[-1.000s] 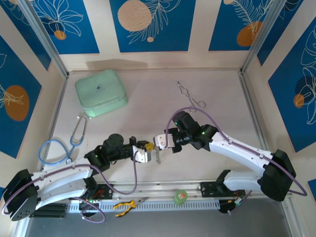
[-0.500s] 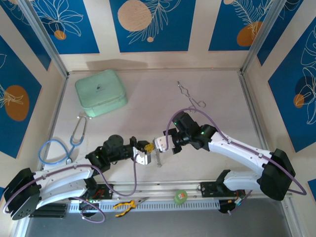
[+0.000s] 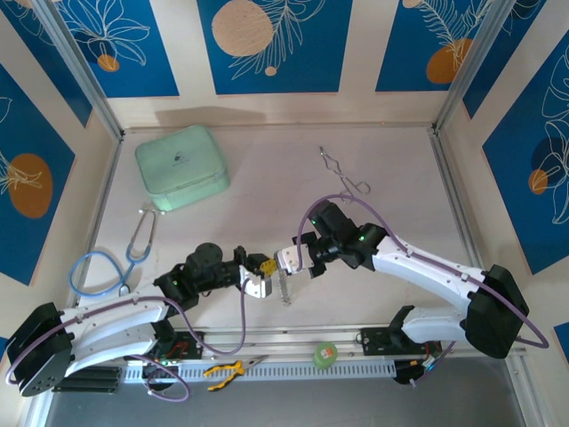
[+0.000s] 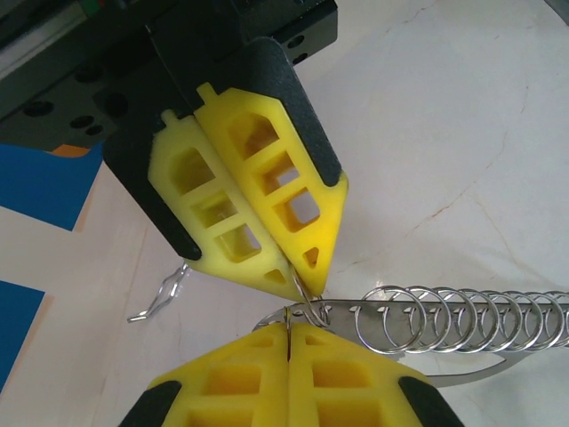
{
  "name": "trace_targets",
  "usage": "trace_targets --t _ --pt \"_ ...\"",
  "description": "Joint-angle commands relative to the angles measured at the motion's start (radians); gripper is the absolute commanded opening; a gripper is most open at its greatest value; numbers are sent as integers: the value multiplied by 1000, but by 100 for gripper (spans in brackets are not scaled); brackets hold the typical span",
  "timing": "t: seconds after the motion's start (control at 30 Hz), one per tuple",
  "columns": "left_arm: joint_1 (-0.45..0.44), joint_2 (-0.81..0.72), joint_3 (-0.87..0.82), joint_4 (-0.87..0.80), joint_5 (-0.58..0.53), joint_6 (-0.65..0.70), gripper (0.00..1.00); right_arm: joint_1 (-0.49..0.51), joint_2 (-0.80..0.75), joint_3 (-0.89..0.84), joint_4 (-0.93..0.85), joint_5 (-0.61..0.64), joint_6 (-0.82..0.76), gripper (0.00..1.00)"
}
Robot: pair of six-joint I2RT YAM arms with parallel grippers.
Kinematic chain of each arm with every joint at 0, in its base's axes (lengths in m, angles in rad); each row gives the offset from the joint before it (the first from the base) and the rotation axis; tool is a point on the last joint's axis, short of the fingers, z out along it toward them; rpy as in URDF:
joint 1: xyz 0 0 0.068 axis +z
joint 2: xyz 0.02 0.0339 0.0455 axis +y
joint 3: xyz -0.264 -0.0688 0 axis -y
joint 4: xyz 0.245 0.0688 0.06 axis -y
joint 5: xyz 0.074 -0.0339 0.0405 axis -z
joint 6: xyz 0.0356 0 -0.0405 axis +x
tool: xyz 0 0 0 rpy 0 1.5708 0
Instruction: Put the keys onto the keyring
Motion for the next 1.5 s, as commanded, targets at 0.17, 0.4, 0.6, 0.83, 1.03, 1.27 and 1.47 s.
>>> trace_targets --t 0.17,0.4,0.6,0.83,1.03,1.27,1.47 --pt "-8 -12 23 -27 41 45 0 -11 2 31 21 -52 11 0" --pt "-9 -16 17 -18 42 55 0 -21 8 36 22 -57 51 0" --pt "-9 -12 17 -10 46 63 0 -36 17 43 17 -83 72 0" --pt "-9 -9 22 -42 48 77 0 -45 19 47 31 -110 89 0" --pt "-9 -7 22 -67 40 88 0 -55 6 38 44 -125 99 0" --pt "-10 -1 23 -73 29 95 0 -71 -3 28 64 -128 125 0" --pt "-11 -1 21 -75 25 103 0 -86 -14 18 92 -152 164 0"
